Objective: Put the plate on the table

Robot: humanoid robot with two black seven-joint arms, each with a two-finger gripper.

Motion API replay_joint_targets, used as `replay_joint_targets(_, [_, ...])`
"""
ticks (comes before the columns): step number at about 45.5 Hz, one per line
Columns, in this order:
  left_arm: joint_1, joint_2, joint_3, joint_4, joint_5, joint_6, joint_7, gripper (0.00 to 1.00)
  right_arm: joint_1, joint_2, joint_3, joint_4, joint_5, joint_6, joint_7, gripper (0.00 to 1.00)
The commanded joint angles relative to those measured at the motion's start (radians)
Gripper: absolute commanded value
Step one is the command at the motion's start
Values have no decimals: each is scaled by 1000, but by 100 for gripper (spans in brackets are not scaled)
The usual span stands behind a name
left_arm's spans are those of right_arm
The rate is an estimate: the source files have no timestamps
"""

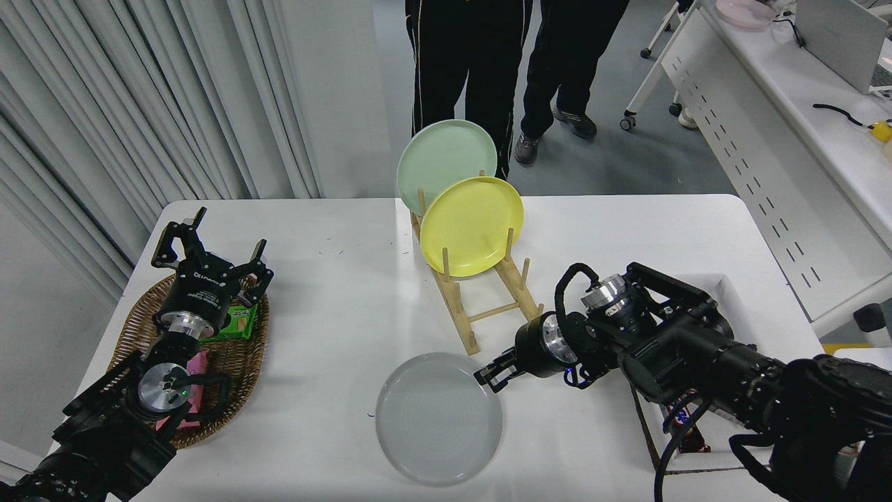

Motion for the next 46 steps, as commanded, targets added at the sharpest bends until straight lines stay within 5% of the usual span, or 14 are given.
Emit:
replay_joint_targets(1, [0, 0, 1, 1, 0, 0, 0, 100, -1, 0, 0, -3, 0, 3, 0, 0])
replay_joint_targets(27, [0, 0, 1, -1, 0, 0, 0, 100, -12, 0, -4, 0, 0, 13, 0, 0])
replay_joint_targets(29, [0, 0, 1, 1, 0, 0, 0, 100, -12, 0, -7, 0, 1, 23, 0, 13])
replay_joint_targets(38, [0, 0, -1, -1, 0, 0, 0, 100, -12, 0, -9, 3, 0, 32, 0, 14])
replay_joint_targets(41, [0, 0, -1, -1, 0, 0, 0, 100, -12, 0, -9, 9, 1, 33, 0, 32])
replay_joint_targets(46, [0, 0, 1, 1, 0, 0, 0, 100, -9, 0, -9, 14, 1, 36, 0, 82])
